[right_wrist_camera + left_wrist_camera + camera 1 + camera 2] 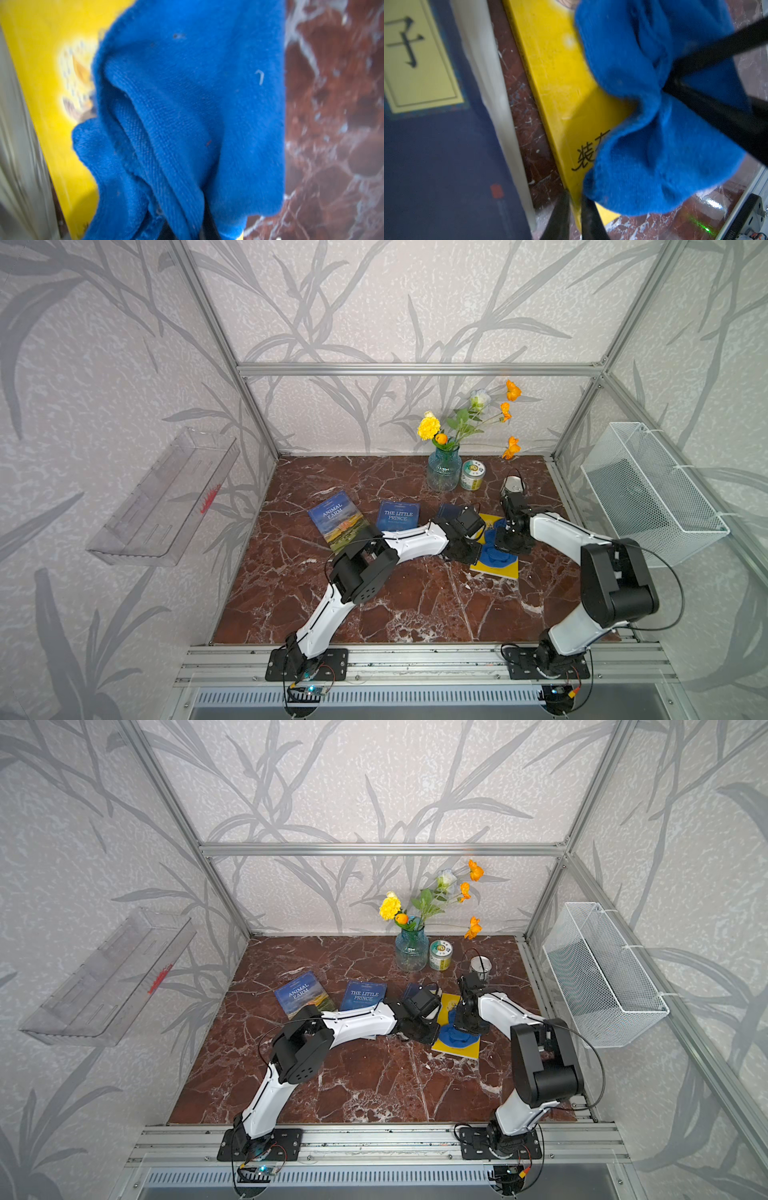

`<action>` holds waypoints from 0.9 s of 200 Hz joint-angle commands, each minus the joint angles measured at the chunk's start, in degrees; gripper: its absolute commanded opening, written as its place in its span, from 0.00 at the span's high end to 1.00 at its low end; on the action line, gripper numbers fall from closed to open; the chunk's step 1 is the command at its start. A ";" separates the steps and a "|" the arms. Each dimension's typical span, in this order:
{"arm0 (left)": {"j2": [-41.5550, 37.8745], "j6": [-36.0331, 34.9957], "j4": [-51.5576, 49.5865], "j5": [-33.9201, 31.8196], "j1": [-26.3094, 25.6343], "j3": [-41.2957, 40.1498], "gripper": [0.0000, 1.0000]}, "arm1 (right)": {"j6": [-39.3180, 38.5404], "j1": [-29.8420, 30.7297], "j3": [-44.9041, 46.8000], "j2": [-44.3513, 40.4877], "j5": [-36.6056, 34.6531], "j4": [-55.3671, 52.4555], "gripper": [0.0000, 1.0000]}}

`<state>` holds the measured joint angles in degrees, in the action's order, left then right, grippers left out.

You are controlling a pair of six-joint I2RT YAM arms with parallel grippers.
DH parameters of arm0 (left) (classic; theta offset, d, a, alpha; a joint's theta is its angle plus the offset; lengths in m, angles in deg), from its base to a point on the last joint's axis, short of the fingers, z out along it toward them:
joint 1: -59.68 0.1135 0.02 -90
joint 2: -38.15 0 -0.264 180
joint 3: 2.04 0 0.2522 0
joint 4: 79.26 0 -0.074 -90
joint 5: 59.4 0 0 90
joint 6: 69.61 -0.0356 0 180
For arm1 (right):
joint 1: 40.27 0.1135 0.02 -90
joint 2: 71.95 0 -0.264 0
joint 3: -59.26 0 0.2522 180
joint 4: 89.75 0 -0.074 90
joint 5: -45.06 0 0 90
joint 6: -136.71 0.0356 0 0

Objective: Wipe the cover of the book
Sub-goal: Wipe the dirt from the cover of the book.

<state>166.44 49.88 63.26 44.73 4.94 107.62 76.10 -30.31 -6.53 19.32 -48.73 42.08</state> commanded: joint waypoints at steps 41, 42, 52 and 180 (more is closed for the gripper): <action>2.15 -0.54 -7.52 -0.75 -0.80 -2.29 0.87 | -0.32 -4.76 -6.02 11.19 3.28 -5.69 0.92; 2.15 -0.56 -7.54 -0.72 -0.76 -2.29 0.87 | -0.40 -4.85 -6.57 11.51 3.27 -5.81 0.92; 2.15 -0.49 -7.56 -0.76 -0.79 -2.23 0.87 | -0.64 -5.57 -11.01 14.99 2.89 -7.12 0.91; 2.40 -0.40 -7.47 -0.20 -0.81 -2.12 0.87 | 2.80 0.69 10.08 -3.76 2.08 -3.84 0.91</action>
<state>166.44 49.91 63.26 44.82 4.94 107.62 76.99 -29.70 -2.66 15.76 -47.42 44.20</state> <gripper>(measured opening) 0.132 0.117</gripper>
